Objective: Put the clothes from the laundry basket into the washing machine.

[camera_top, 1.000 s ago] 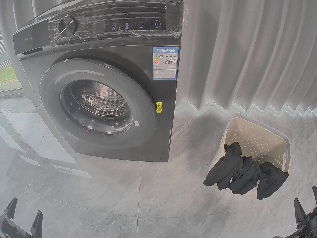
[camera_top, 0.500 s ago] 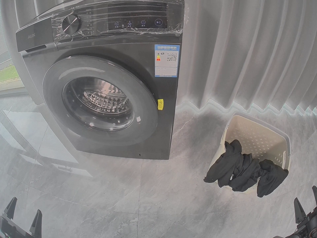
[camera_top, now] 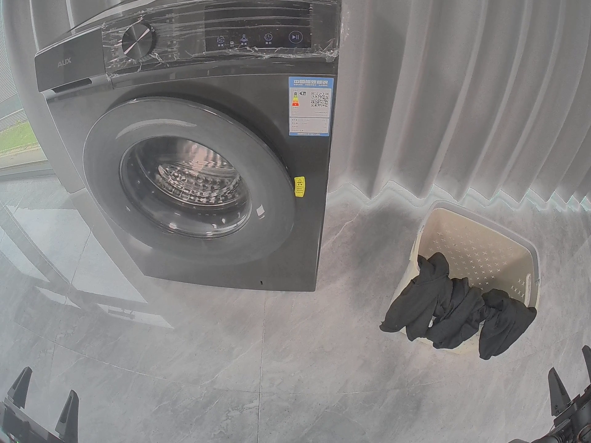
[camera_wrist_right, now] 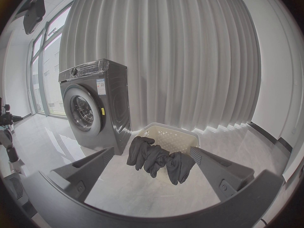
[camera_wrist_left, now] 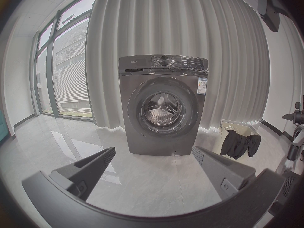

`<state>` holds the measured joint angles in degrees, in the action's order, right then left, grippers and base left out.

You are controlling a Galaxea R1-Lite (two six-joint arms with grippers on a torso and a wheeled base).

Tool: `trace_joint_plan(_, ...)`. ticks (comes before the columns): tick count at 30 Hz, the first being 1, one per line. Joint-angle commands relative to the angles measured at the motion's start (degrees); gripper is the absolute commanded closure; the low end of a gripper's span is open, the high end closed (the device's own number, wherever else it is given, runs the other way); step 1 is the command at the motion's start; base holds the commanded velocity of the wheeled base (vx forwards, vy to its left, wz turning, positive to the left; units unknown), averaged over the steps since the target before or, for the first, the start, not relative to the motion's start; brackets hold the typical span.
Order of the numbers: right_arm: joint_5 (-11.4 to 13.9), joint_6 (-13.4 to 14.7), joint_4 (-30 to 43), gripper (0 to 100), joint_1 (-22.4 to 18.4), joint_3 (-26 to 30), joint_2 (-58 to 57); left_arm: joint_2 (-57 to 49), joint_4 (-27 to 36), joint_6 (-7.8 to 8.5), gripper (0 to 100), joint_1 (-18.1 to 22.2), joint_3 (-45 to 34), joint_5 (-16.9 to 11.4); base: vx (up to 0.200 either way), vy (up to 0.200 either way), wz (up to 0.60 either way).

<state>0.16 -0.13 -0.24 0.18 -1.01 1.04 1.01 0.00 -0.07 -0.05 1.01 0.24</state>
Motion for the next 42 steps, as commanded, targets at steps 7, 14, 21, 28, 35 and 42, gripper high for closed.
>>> trace_joint_plan(7, 0.02, -0.04, -0.02, 0, -0.01, 1.01, -1.04, -1.01, 0.0, 0.07, 0, 0.05, -1.01, 0.02, 0.0, 0.2, 0.0)
trace_joint_plan(14, 0.02, -0.04, -0.02, 0, -0.01, 1.01, -1.04, -1.01, 0.09, 0.07, 0, 0.05, -1.01, 0.02, 0.0, 0.057, 0.0)
trace_joint_plan(21, 0.02, -0.13, -0.02, 0, -0.01, 1.01, -1.04, -1.01, 0.09, 0.07, 0, 0.05, -1.01, 0.02, 0.0, 0.0, -0.17)
trace_joint_plan(28, 0.02, -0.13, -0.02, 0, -0.01, 1.01, -1.04, -1.01, 0.09, 0.07, 0, 0.05, -1.01, 0.02, 0.0, 0.0, -0.43)
trace_joint_plan(35, 0.02, -0.04, -0.02, 0, -0.01, 1.01, -1.04, -1.01, 0.09, 0.07, 0, 0.05, -1.01, 0.02, 0.0, 0.0, 0.0)
trace_joint_plan(42, 0.02, -0.04, -0.02, 0, -0.01, 1.01, -1.04, -1.01, 0.0, -0.28, 0, -0.04, -1.01, 0.11, -0.057, 0.057, 0.0)
